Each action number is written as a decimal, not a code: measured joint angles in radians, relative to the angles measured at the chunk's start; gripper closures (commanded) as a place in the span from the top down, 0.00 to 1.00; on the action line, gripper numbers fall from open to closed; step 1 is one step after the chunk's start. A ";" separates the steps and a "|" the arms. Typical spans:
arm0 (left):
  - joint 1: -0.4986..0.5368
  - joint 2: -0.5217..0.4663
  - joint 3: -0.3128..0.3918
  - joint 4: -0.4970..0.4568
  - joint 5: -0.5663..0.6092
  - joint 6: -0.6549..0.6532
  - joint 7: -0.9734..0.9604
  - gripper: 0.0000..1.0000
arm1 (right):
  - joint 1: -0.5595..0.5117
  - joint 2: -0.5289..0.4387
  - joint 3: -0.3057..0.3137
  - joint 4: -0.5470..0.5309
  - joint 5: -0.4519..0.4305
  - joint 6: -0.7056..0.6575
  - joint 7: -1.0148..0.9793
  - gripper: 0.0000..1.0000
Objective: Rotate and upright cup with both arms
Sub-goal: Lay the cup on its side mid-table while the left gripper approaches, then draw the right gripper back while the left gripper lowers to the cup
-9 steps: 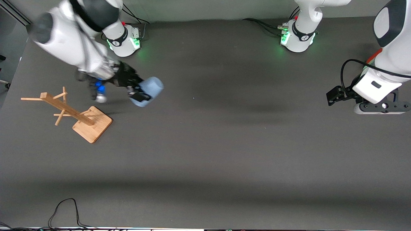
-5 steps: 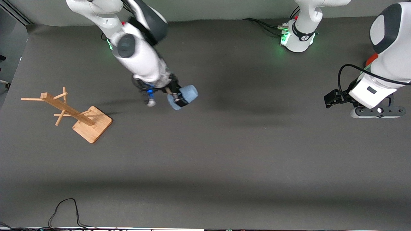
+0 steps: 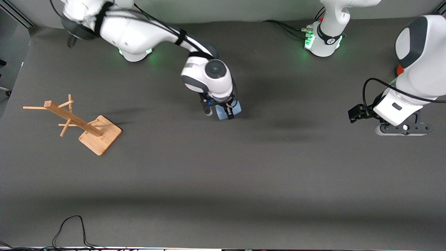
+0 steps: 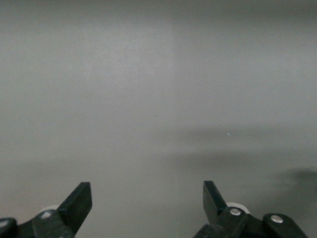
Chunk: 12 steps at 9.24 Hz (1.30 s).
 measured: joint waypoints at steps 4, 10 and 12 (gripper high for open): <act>-0.029 0.057 -0.006 0.006 0.000 0.045 -0.007 1.00 | -0.014 0.020 0.027 0.085 -0.029 -0.085 0.043 1.00; -0.187 0.230 -0.089 0.170 0.004 0.058 -0.390 1.00 | -0.174 -0.296 -0.061 0.246 0.442 -0.360 -0.724 1.00; -0.294 0.404 -0.092 0.342 0.075 0.063 -0.596 1.00 | -0.177 -0.468 -0.297 0.247 0.661 -0.463 -1.110 1.00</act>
